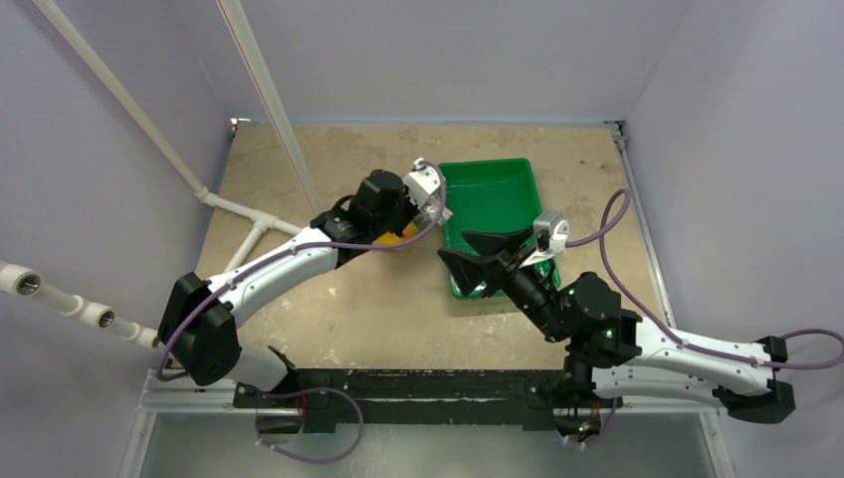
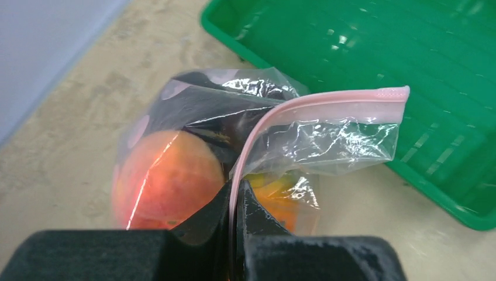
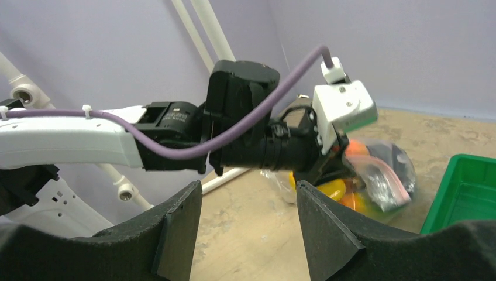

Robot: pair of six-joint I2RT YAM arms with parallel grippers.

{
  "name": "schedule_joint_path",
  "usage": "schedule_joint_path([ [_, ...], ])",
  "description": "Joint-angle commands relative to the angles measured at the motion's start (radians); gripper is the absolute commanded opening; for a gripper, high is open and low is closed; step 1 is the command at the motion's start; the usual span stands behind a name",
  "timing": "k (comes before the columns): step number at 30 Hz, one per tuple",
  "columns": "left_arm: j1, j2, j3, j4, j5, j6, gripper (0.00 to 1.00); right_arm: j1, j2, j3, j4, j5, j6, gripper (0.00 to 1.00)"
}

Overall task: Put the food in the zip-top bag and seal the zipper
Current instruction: Place the zipper food storage bag at the center of the board.

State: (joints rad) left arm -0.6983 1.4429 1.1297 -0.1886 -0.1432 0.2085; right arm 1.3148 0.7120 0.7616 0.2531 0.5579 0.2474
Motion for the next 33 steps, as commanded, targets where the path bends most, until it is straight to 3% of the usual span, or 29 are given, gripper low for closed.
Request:
schedule_joint_path([
  [1, -0.106, -0.037, -0.007, -0.030, -0.021, -0.104, 0.00, 0.000, -0.013, -0.005, 0.020, -0.009, 0.019, 0.63],
  [5, -0.133, -0.055, -0.064, -0.056, -0.014, -0.218, 0.00, 0.000, -0.012, -0.008, 0.005, 0.003, 0.038, 0.64],
  [18, -0.184, -0.133, -0.333, 0.099, 0.085, -0.506, 0.00, 0.000, -0.085, -0.078, -0.060, 0.109, 0.221, 0.68],
  [27, -0.192, -0.200, -0.404, 0.112, 0.114, -0.604, 0.36, 0.000, -0.099, -0.048, -0.246, 0.216, 0.351, 0.70],
  [33, -0.192, -0.226, -0.396, 0.117, 0.163, -0.638, 0.47, 0.001, -0.118, -0.064, -0.297, 0.269, 0.435, 0.76],
])
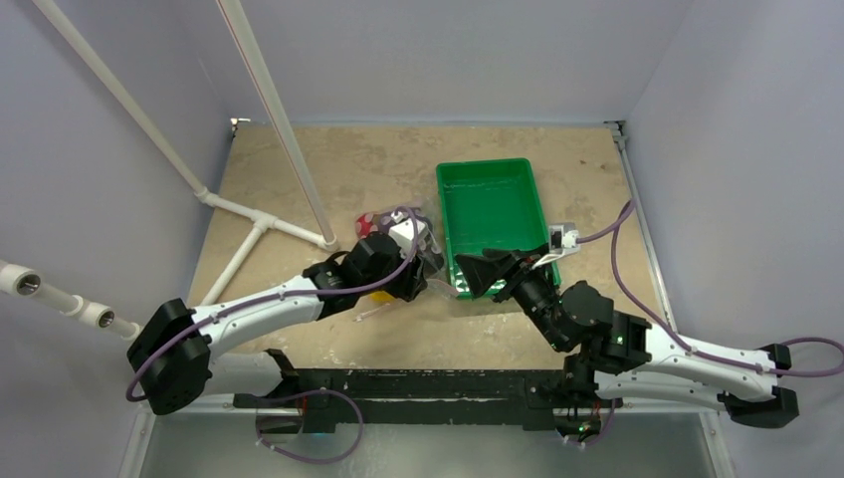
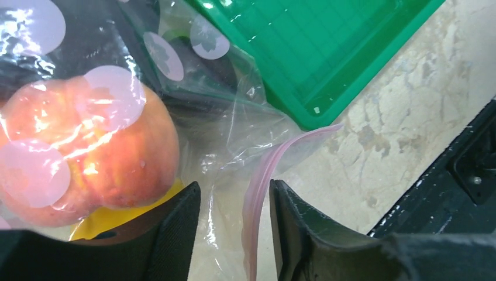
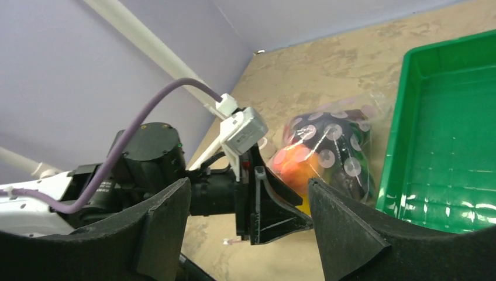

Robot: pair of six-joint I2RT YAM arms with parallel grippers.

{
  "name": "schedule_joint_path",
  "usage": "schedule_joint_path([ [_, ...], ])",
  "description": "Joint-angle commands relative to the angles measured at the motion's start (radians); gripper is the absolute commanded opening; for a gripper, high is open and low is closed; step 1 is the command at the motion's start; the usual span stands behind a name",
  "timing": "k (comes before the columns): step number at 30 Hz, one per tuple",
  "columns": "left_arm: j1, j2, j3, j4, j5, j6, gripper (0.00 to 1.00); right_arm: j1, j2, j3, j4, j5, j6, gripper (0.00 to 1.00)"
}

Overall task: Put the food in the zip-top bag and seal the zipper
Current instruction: Place the zipper food storage bag at the center of the board.

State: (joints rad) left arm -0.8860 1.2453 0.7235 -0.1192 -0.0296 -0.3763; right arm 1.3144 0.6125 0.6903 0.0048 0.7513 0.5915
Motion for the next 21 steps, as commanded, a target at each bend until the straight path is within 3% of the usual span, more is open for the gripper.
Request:
schedule_joint_path([
  [1, -0.004, -0.029, 0.018, 0.040, 0.062, -0.055, 0.49, 0.000, -0.016, 0.009, -0.057, 0.084, 0.100, 0.76],
  [10, -0.004, -0.127, 0.097, -0.066, 0.098, -0.041, 0.67, 0.000, 0.031, 0.042, -0.153, 0.125, 0.193, 0.81],
  [17, -0.004, -0.180, 0.231, -0.211, 0.053, 0.009, 0.94, -0.002, 0.134, 0.081, -0.106, 0.138, 0.096, 0.84],
  [21, -0.003, -0.191, 0.305, -0.288, 0.033, 0.032, 0.96, -0.032, 0.210, 0.137, -0.090, 0.124, 0.018, 0.90],
])
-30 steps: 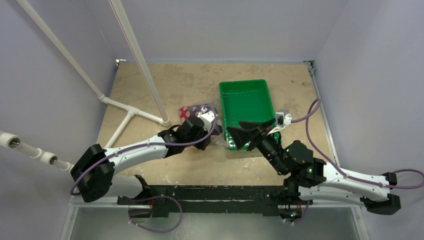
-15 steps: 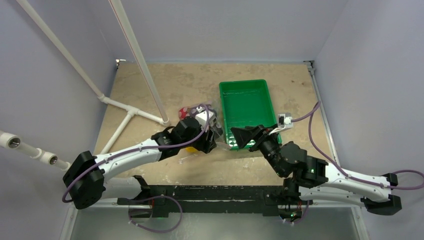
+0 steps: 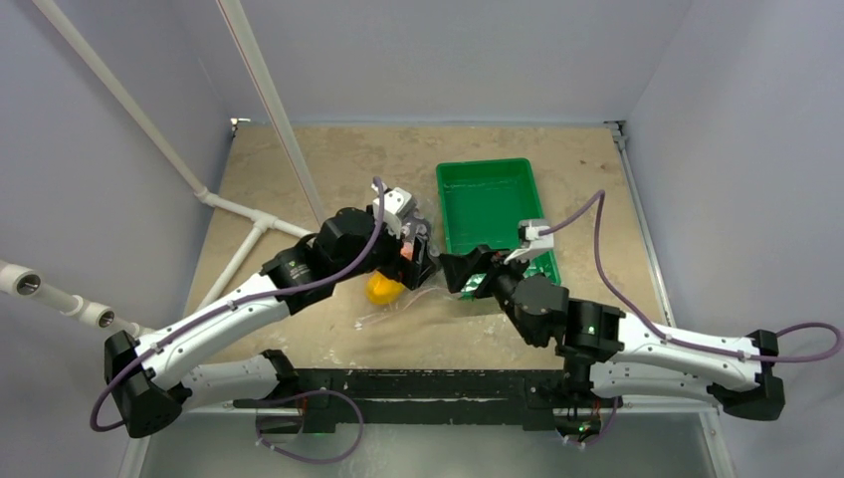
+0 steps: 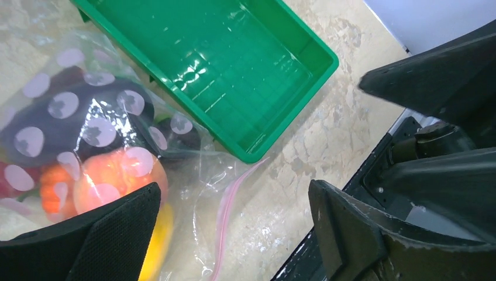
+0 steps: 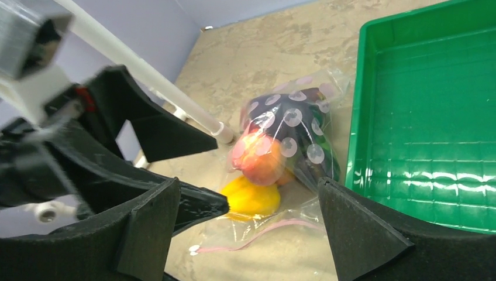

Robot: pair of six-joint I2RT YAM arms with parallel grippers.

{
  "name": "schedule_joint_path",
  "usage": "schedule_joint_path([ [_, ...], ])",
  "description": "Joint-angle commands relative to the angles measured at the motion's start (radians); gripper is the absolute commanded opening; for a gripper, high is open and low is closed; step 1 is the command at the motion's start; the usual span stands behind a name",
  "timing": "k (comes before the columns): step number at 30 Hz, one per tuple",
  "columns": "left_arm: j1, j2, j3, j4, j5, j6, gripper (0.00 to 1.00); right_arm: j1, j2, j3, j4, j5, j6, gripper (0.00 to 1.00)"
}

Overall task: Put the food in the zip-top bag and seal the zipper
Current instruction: Place the zipper food storage bag at the center of the board, then reset both arms

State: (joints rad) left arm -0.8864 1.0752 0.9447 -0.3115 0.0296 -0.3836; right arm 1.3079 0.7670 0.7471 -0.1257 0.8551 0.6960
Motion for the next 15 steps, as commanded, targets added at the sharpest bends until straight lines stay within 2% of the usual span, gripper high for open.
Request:
schedule_joint_path([
  [1, -0.003, -0.021, 0.101, -0.117, -0.049, 0.048, 0.97, -0.044, 0.068, 0.090, 0.051, 0.008, -0.114, 0.91],
  [8, 0.001, -0.012, 0.215, -0.203, -0.149, 0.093, 0.98, -0.266, 0.129, 0.161, 0.154, -0.185, -0.292, 0.94],
  [11, 0.027, 0.011, 0.259, -0.227, -0.149, 0.119, 0.99, -0.390, 0.141, 0.199, 0.177, -0.348, -0.348, 0.96],
  [13, 0.105, 0.022, 0.272, -0.231, -0.102, 0.121, 0.99, -0.502, 0.142, 0.222, 0.192, -0.486, -0.366, 0.97],
  [15, 0.211, 0.021, 0.266, -0.221, 0.005, 0.117, 0.99, -0.624, 0.154, 0.251, 0.181, -0.609, -0.370, 0.97],
])
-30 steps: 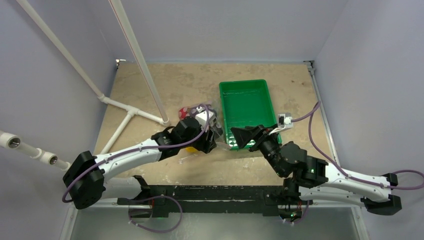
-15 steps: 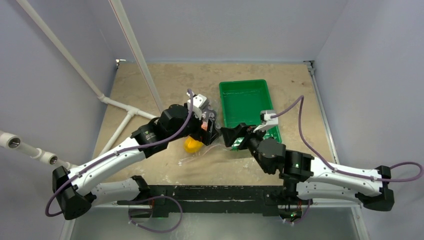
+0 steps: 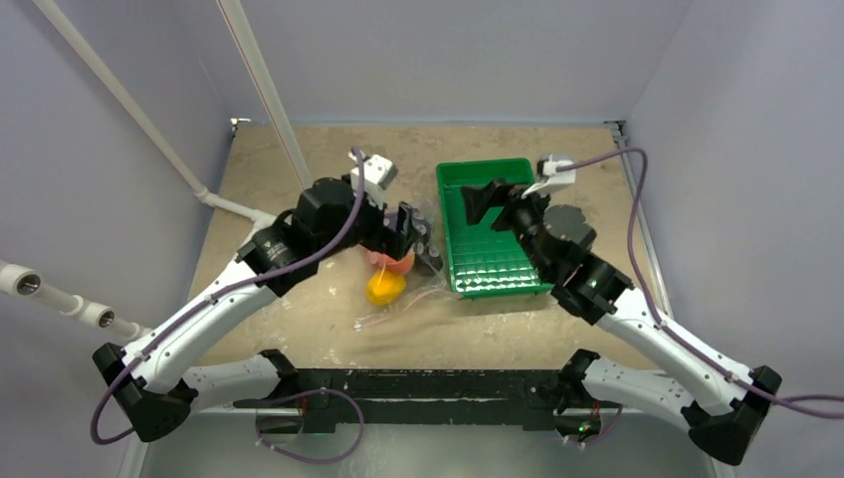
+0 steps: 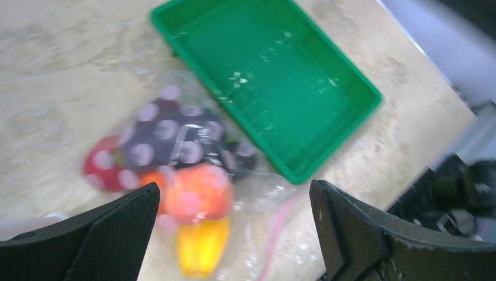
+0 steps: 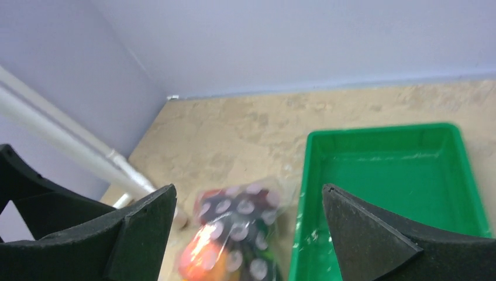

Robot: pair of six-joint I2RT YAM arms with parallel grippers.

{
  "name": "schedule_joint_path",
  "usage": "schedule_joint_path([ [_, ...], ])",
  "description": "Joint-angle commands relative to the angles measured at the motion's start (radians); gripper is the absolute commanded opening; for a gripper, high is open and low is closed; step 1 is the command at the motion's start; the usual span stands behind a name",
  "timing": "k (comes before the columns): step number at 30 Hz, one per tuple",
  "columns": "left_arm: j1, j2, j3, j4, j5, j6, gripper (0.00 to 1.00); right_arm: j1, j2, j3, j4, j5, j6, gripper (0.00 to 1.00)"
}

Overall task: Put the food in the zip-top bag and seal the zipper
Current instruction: Reset both arms

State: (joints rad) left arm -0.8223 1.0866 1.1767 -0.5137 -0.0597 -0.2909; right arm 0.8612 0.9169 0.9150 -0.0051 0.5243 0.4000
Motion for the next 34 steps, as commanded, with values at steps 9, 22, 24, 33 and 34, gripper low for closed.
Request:
schedule_joint_path([
  [9, 0.242, -0.145, -0.077, 0.097, 0.066, 0.011, 0.99, -0.501, -0.031, 0.084, 0.053, -0.597, -0.002, 0.99],
  [22, 0.242, -0.303, -0.297, 0.195, 0.147, -0.001, 0.99, -0.501, -0.251, -0.071, 0.102, -0.602, -0.050, 0.99],
  [24, 0.242, -0.316, -0.310, 0.201, 0.174, 0.007, 0.99, -0.502, -0.283, -0.100, 0.125, -0.602, -0.078, 0.99],
  [33, 0.242, -0.433, -0.374, 0.229, 0.155, 0.018, 0.99, -0.500, -0.370, -0.160, 0.188, -0.600, -0.106, 0.99],
  [34, 0.242, -0.433, -0.377, 0.235, 0.156, 0.017, 0.99, -0.500, -0.362, -0.160, 0.187, -0.607, -0.103, 0.99],
])
